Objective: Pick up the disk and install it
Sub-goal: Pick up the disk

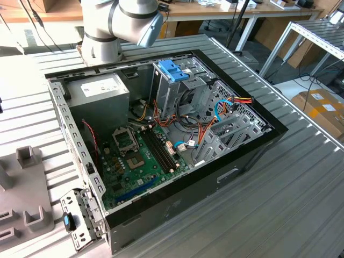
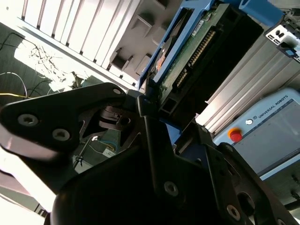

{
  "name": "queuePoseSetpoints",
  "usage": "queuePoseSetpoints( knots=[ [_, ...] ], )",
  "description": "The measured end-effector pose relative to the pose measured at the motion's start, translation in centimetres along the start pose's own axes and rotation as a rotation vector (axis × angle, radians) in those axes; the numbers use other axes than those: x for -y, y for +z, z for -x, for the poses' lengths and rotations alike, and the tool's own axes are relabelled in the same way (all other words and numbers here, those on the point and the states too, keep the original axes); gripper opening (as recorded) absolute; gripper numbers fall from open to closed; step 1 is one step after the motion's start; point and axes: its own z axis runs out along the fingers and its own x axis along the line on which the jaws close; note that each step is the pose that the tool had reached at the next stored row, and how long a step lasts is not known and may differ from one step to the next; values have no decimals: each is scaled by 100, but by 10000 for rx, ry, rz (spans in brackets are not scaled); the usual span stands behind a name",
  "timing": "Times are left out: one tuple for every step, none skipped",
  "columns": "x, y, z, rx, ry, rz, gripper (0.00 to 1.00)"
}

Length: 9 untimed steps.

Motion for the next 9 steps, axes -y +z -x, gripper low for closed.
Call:
queuePoseSetpoints(
  knots=[
    [16,0,-1,1,0,-1,37],
    [31,-2,-1,0,1,0,37],
    [42,-2,-2,0,0,0,37],
    [51,-3,-3,0,0,0,37],
    [67,-4,-3,0,0,-1,37],
    [76,-4,-3,0,0,-1,37],
    [84,-5,-3,0,0,0,37],
    [98,-6,-4,0,0,0,37],
    [107,-6,-4,1,0,0,37]
  ],
)
